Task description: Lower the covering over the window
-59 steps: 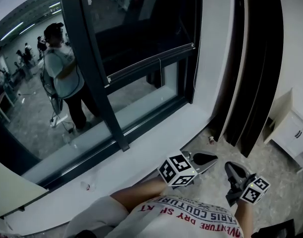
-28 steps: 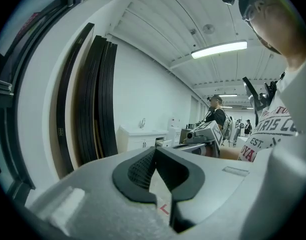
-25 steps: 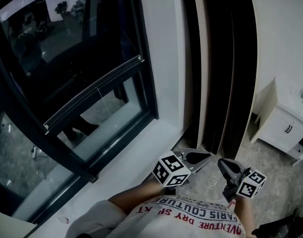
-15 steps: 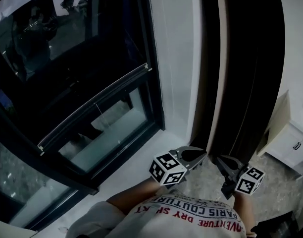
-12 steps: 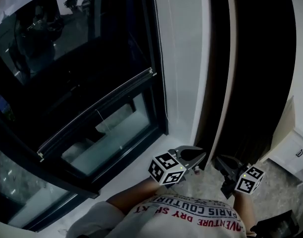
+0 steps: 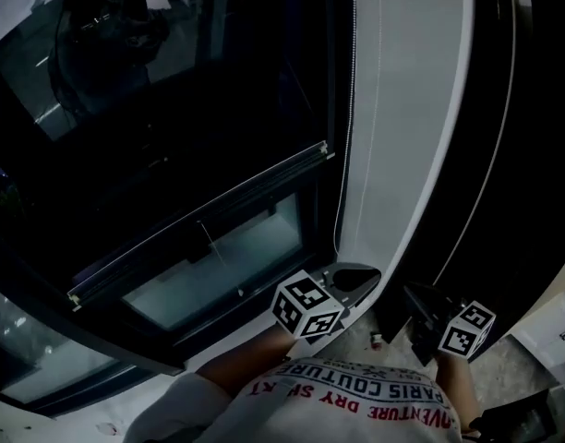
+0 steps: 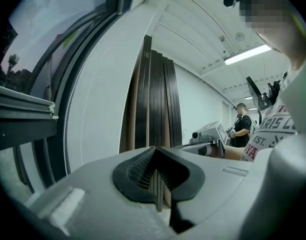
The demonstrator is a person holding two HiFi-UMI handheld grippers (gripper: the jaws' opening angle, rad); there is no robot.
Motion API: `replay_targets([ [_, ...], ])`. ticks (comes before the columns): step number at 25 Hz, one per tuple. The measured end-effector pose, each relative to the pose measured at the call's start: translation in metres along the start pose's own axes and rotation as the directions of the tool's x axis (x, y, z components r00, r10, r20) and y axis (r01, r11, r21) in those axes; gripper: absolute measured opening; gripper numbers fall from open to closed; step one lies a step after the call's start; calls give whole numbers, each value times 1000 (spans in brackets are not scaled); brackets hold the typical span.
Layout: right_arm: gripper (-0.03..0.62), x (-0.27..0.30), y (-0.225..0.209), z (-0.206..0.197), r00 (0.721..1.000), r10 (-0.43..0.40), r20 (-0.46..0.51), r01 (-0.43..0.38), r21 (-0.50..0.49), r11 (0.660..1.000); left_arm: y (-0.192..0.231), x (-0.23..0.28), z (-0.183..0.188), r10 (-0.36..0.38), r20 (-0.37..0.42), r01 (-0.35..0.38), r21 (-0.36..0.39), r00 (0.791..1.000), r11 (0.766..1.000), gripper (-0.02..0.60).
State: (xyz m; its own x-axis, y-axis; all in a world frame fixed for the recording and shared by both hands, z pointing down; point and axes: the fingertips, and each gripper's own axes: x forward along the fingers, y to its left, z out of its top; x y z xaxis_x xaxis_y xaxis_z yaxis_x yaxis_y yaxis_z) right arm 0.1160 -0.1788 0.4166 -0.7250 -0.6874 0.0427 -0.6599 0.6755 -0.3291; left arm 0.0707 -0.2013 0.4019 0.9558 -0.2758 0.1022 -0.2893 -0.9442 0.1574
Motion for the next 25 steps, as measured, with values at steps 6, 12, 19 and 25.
replay_targets([
  [6, 6, 29, -7, 3, 999, 41, -37, -41, -5, 999, 23, -12, 5, 37, 28, -37, 1, 999, 999, 2],
  [12, 6, 59, -12, 17, 993, 105, -54, -107, -26, 994, 50, -16, 8, 100, 38, -99, -13, 994, 995, 2],
  [19, 6, 76, -27, 13, 988, 144, -60, -144, -6, 989, 82, -17, 8, 170, 24, -169, -11, 985, 985, 2],
  [25, 6, 90, -48, 24, 985, 163, -62, -164, -1, 987, 118, -6, 25, 200, 34, -200, 3, 979, 980, 2],
])
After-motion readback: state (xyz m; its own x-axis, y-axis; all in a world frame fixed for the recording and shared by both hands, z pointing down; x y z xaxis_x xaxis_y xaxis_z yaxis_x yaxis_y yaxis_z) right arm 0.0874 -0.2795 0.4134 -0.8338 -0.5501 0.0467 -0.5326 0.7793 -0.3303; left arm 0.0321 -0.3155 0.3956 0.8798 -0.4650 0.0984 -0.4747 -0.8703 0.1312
